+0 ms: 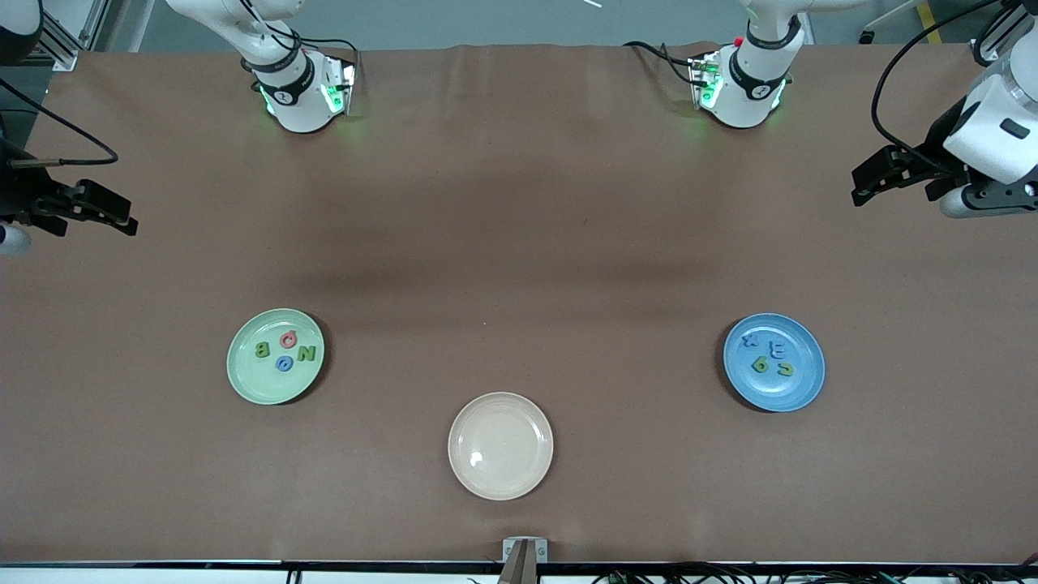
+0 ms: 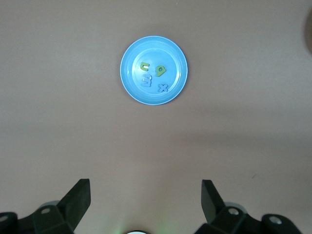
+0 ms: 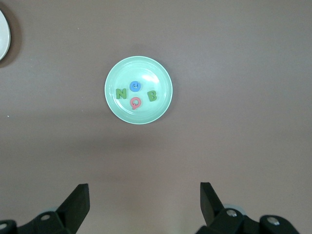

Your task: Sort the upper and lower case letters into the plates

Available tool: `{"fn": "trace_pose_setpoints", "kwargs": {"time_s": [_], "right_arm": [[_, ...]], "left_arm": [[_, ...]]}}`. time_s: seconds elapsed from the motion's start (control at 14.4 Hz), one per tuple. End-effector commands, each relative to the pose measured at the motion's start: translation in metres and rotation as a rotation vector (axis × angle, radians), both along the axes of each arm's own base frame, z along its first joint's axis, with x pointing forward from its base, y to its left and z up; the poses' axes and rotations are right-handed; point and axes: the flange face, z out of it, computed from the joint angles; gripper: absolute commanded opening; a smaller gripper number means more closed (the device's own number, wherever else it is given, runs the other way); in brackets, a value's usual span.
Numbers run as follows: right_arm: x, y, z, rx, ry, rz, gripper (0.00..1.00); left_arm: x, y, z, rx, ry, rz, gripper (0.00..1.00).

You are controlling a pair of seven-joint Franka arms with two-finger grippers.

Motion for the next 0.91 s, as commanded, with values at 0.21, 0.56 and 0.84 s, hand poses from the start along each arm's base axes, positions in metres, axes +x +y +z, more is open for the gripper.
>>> {"fn": "trace_pose_setpoints", "kwargs": {"time_s": [0.21, 0.56, 0.84], "right_arm": [[-0.0286, -0.0003, 0.0091, 0.012, 0.000, -0.013, 1.00], [-0.0320, -0.0001, 0.0122, 0.012, 0.004, -0.011, 1.00], [-0.0318, -0.0006, 0.0113, 0.015, 0.007, -0.014, 1.00]], "left_arm": [[-0.0005, -0.0053, 0.0083, -0.005, -0.021, -0.025, 1.00], [0.0002, -0.0067, 0.0094, -0.002, -0.023, -0.027, 1.00], [0.0007, -0.0059, 0.0085, -0.002, -0.020, -0.015, 1.00]]}}
